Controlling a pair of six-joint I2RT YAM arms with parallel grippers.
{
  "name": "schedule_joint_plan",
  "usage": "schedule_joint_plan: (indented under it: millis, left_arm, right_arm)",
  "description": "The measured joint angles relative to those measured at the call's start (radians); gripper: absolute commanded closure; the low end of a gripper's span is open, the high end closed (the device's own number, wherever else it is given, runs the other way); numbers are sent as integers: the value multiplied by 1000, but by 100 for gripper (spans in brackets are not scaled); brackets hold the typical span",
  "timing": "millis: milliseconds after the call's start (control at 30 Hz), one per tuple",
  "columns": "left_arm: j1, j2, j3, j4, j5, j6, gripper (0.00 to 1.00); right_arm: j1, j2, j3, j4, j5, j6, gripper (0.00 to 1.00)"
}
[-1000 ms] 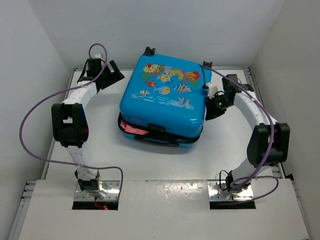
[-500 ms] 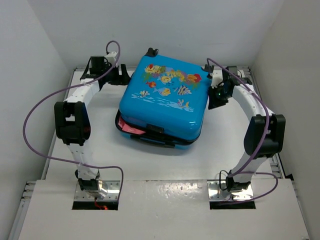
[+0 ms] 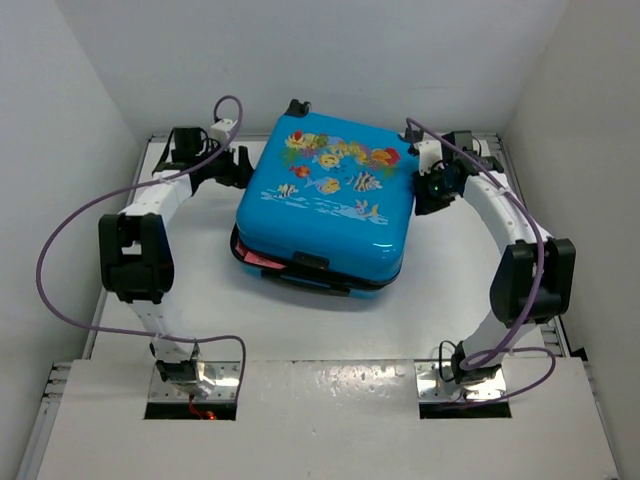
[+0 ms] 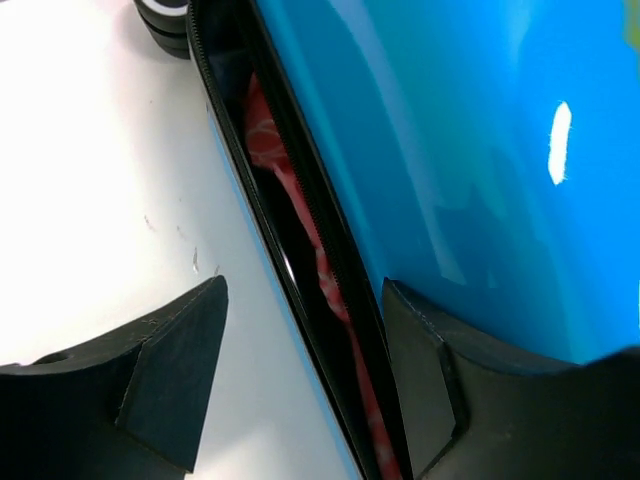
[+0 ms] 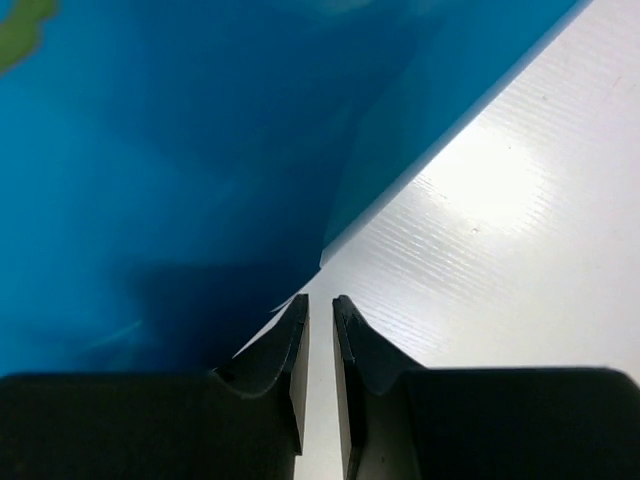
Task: Pack the luggage
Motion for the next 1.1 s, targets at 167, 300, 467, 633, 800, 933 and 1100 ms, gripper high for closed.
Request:
schedule_joint_plan:
  millis: [167,300,467,633,800,933,1100]
  left_arm:
    - [0,-101,-29,-4,-16,11,30]
    - [0,-176,-47,10,-21,10,30]
    - [-106,-310,-137,16,215,-63,10]
    - [-93,-475,-288,37,130,-190,1]
    - [103,-643,-372,43,-158,-354,1]
    - [165,-698,-338,-40,-402,-438,1]
    - [222,-699,-294,-205,-598,-490,1]
  right_arm:
    - [10,-23,-7,1,20,-26,83]
    - [18,-25,-7,0,47,-46,83]
    - [98,-38,-19,12,-5,-73,82]
    - [217,-43,-57,10,-107,-98,82]
    - [298,-43,-81,16,-187,-100,81]
    - [333,-75,-125,23,-221,-101,80]
    - [472,-305,-324,99,-239,-164,78]
